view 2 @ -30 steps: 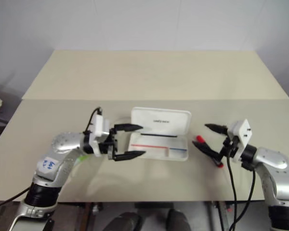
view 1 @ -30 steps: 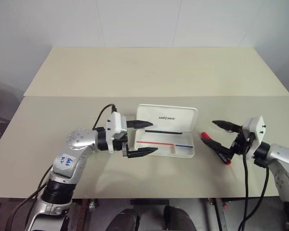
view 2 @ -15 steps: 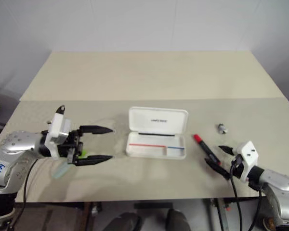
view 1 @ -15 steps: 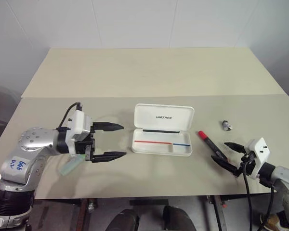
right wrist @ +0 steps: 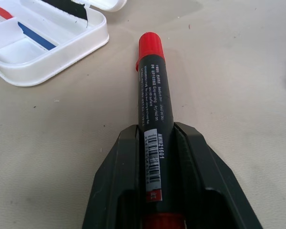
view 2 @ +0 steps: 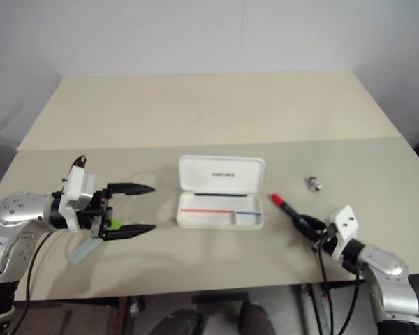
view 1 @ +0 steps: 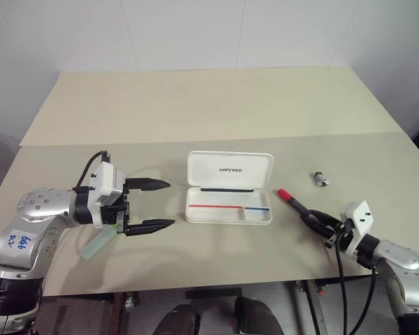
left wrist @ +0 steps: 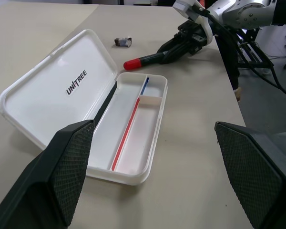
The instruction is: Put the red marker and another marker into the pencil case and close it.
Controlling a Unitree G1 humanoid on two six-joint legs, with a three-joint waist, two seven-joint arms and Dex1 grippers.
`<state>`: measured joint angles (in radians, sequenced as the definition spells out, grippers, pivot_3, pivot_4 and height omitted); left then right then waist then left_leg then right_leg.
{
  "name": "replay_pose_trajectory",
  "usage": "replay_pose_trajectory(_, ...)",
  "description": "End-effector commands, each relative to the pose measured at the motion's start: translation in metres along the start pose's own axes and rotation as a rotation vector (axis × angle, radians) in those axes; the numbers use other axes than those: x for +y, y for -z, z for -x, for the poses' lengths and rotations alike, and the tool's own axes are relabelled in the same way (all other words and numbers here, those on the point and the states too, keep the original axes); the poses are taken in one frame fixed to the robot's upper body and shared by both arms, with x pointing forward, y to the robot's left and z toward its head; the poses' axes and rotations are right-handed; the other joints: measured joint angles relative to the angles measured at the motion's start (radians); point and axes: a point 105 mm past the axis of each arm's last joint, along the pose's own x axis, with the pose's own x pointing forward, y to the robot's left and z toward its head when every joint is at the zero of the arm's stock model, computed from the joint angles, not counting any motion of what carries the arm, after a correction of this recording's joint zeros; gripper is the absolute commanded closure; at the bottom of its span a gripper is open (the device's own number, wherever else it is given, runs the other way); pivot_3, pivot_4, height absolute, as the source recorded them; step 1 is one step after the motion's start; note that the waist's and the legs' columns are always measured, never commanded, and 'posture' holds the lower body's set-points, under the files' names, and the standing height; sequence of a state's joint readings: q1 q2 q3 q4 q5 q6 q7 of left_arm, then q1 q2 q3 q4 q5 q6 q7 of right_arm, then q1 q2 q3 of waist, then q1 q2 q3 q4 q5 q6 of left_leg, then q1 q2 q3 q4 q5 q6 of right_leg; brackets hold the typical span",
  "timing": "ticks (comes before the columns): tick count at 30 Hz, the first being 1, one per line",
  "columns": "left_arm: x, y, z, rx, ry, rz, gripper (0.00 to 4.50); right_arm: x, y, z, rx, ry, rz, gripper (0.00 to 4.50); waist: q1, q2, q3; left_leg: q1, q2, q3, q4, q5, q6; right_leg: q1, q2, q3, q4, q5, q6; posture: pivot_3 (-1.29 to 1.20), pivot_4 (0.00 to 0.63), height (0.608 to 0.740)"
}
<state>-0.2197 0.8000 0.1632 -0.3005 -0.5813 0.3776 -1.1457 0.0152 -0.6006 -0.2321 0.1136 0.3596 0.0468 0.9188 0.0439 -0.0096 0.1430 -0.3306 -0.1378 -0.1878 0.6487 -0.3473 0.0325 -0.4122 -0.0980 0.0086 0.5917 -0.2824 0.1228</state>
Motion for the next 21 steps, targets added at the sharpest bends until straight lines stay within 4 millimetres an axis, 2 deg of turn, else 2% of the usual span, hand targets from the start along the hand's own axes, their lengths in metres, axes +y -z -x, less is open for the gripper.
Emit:
replay_pose_trajectory(1,0.003,-0.003,0.007,0.013,-0.033,-0.040,0.21,-0.003,-0.010,-0.003,-0.011,-0.021,0.066,3.84,-0.002,0.000,0.000,0.000,0.000,0.001,0.000,0.000,0.000,0.000,0.000,0.000,0.000,0.000,0.000,0.00,0.150,0.740)
replay_pose_trajectory(6,0.002,0.001,0.007,0.021,-0.038,-0.037,0.21,-0.025,-0.036,0.002,-0.024,0.015,0.226,3.84,-0.007,0.001,0.001,0.001,0.000,0.004,0.000,0.000,0.000,0.000,0.000,0.000,0.000,0.001,0.000,0.00,0.150,0.740)
replay_pose_trajectory(11,0.004,0.003,0.007,0.011,-0.054,-0.027,0.21,-0.033,-0.060,0.005,-0.045,-0.027,0.316,3.84,-0.007,0.001,0.001,0.001,0.001,0.003,-0.001,0.000,0.001,-0.001,0.000,0.000,0.000,0.001,0.000,0.00,0.150,0.740)
replay_pose_trajectory(14,0.005,0.004,0.008,0.009,-0.060,-0.027,0.21,-0.027,-0.075,0.003,-0.071,-0.101,0.330,3.84,-0.009,0.001,0.001,0.000,0.001,0.004,-0.001,-0.002,0.002,-0.001,0.000,0.000,0.000,0.001,0.000,0.00,0.150,0.740)
replay_pose_trajectory(17,0.005,0.005,0.008,0.008,-0.063,-0.026,0.21,-0.022,-0.081,0.002,-0.078,-0.141,0.332,3.84,-0.009,0.001,0.001,0.000,0.001,0.003,-0.001,-0.002,0.003,-0.001,0.000,0.000,0.000,0.001,0.000,0.00,0.150,0.740)
replay_pose_trajectory(21,0.005,0.008,0.011,0.004,-0.080,-0.021,0.21,0.017,-0.081,-0.007,-0.071,-0.342,0.291,3.84,-0.012,0.001,0.001,0.000,0.001,0.004,-0.001,-0.003,0.003,-0.001,-0.001,0.000,-0.001,0.001,0.000,0.00,0.150,0.740)
